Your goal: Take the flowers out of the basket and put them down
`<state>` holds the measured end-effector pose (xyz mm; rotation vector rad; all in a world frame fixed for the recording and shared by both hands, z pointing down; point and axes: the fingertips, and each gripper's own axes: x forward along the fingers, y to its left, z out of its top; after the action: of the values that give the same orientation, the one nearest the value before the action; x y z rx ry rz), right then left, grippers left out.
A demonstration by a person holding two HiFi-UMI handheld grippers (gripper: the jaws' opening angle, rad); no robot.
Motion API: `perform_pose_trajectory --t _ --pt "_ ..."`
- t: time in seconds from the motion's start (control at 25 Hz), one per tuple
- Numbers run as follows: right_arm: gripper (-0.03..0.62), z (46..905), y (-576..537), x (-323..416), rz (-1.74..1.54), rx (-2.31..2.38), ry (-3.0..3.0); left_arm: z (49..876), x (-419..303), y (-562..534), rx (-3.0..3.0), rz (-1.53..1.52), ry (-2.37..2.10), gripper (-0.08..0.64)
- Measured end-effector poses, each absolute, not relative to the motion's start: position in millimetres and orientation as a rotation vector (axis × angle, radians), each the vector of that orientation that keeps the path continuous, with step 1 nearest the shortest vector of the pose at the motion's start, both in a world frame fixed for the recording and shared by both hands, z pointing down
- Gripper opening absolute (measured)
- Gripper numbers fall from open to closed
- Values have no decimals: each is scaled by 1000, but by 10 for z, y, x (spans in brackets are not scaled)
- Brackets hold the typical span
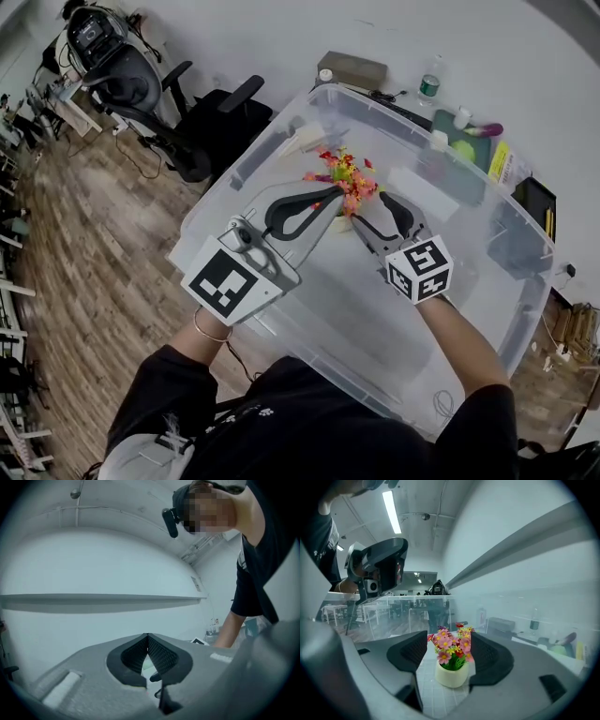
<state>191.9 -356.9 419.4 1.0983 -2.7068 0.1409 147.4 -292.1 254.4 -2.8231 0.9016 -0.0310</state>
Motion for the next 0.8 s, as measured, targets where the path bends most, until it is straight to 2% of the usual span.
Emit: perform_pose_trajectory --t 0.72,0.8 --pt "308 4645 -3576 1731 232 1082 -2690 2416 1632 -3511 -2733 -81 696 3" --pt "326 4707 -3586 1710 252 1082 -2685 2451 1621 -3577 -2733 -83 707 3"
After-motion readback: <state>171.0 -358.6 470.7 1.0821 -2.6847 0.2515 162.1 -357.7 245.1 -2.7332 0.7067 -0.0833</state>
